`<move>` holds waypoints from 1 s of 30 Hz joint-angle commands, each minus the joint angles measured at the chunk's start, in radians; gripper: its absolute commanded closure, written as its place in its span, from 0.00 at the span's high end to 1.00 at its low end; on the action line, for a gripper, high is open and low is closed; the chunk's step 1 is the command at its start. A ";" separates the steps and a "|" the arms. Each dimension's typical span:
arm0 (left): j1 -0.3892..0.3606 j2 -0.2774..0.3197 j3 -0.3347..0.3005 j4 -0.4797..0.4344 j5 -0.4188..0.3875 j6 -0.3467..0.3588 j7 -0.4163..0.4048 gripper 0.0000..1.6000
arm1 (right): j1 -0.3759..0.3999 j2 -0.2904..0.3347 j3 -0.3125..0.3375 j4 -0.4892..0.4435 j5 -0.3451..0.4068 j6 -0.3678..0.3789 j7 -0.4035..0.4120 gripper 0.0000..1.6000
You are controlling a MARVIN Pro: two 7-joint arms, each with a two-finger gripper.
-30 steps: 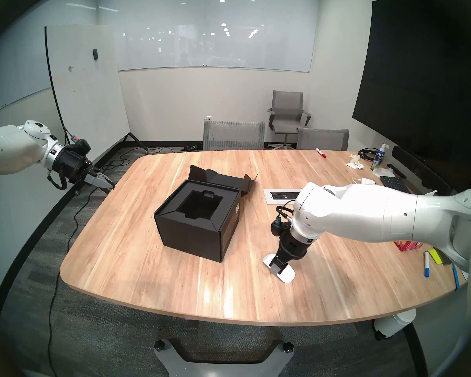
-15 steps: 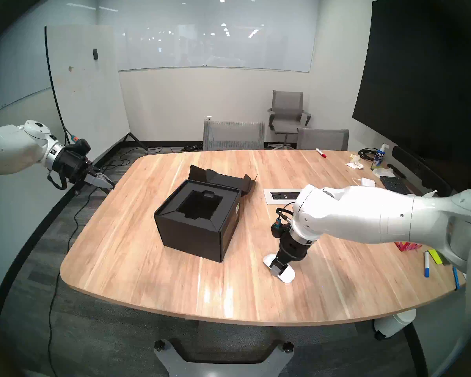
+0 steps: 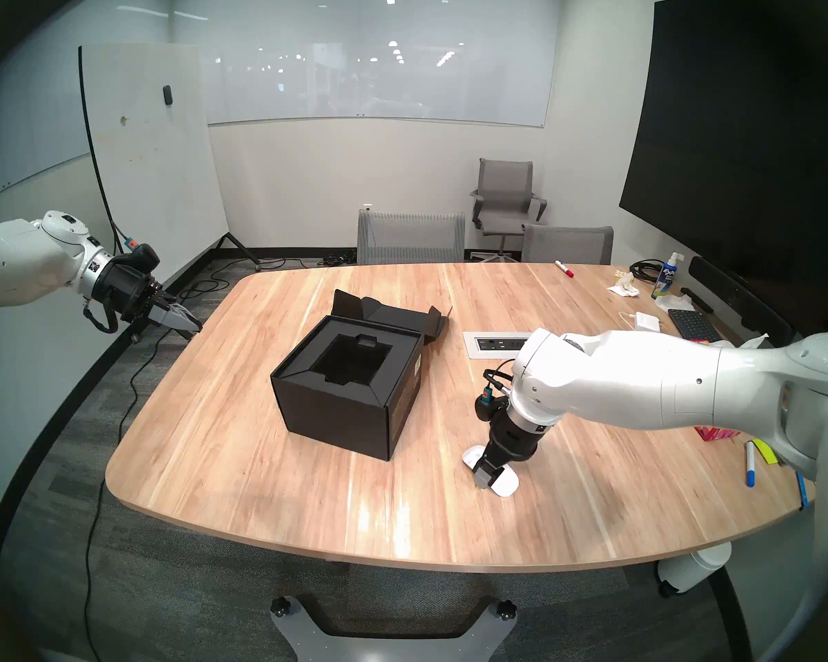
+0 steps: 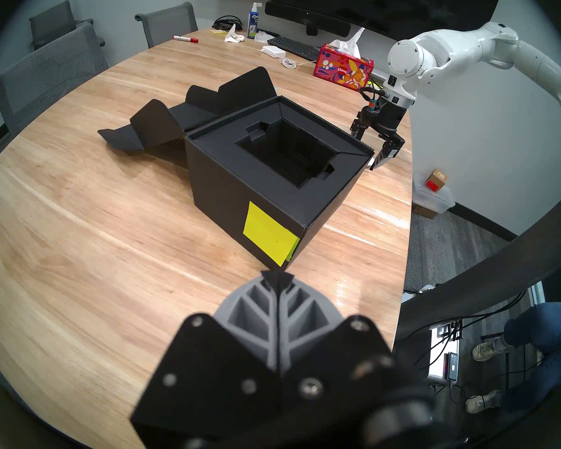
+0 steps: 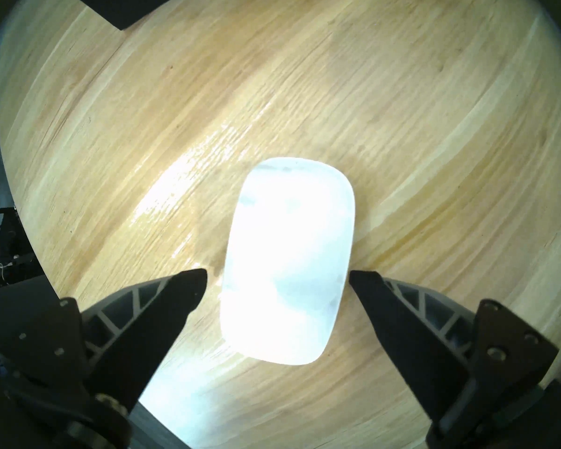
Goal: Open the box and place the mouse inside
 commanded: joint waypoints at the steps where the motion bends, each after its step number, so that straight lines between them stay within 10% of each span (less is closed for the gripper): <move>1: -0.021 -0.001 -0.003 -0.001 -0.008 -0.001 0.000 0.00 | -0.001 -0.014 -0.002 0.007 -0.010 -0.010 0.007 1.00; 8: -0.022 -0.002 -0.002 -0.001 -0.009 -0.001 0.000 0.00 | -0.007 -0.023 -0.005 0.019 -0.019 -0.012 0.019 0.87; 9: -0.022 -0.002 -0.001 -0.001 -0.009 -0.001 0.000 0.00 | -0.009 -0.026 -0.007 0.024 -0.023 -0.011 0.022 0.40; 12: -0.022 -0.002 -0.001 -0.001 -0.009 -0.001 0.000 0.00 | -0.011 -0.030 -0.008 0.029 -0.027 -0.010 0.027 0.00; 30: -0.022 -0.002 0.001 -0.001 -0.011 -0.002 0.000 0.00 | 0.042 -0.025 -0.004 0.012 -0.062 0.015 0.049 0.00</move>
